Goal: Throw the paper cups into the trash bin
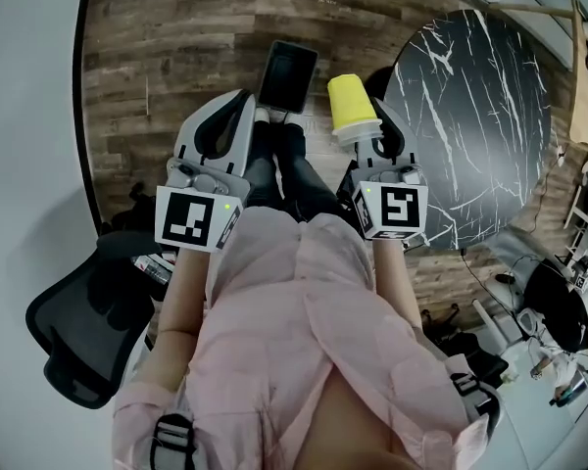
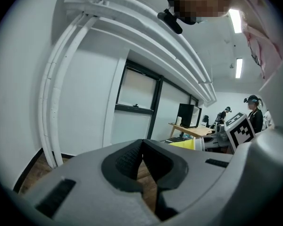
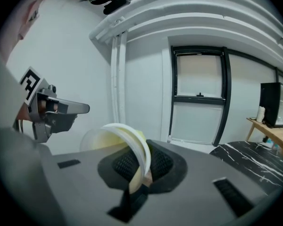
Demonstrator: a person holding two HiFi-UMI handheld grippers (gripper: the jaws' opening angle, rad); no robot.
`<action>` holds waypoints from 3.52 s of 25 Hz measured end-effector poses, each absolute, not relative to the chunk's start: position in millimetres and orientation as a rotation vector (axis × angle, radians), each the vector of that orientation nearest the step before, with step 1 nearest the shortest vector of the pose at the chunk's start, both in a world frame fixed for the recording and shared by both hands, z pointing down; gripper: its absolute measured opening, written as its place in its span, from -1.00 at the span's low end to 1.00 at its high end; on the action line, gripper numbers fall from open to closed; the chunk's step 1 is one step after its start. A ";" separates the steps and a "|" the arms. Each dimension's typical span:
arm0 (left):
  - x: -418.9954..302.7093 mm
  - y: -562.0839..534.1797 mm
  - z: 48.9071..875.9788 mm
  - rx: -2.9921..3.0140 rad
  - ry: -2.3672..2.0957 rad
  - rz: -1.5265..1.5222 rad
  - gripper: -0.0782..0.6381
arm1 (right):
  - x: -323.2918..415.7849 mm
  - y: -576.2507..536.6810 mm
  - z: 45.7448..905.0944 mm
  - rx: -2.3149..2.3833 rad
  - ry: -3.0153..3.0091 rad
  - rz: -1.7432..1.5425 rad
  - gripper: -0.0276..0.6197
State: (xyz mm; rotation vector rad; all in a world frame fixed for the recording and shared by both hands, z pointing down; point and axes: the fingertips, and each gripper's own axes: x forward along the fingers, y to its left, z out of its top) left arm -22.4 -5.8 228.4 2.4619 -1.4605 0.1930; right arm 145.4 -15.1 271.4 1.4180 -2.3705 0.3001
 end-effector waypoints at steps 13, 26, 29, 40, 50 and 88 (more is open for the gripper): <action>-38.0 -37.8 297.2 2.355 -1.593 0.129 -0.74 | 115.0 -58.4 375.3 1.320 -2.331 0.423 -0.79; -43.3 -42.3 385.7 2.208 -1.598 0.147 -0.74 | 120.3 -74.6 517.2 1.317 -2.147 0.618 -0.79; -50.3 -46.6 391.9 2.200 -1.606 0.153 -0.74 | 112.2 -81.8 535.1 1.285 -2.152 0.638 -0.79; -68.0 -48.7 384.0 2.209 -1.645 0.156 -0.74 | 92.3 -93.3 593.1 1.158 -2.107 0.641 -0.79; -82.7 -50.1 405.7 2.164 -1.664 0.172 -0.74 | 97.7 -81.1 651.2 1.121 -2.008 0.697 -0.79; -107.6 -68.9 557.7 2.116 -1.728 0.173 -0.74 | 75.6 -75.4 896.8 0.858 -1.878 0.666 -0.79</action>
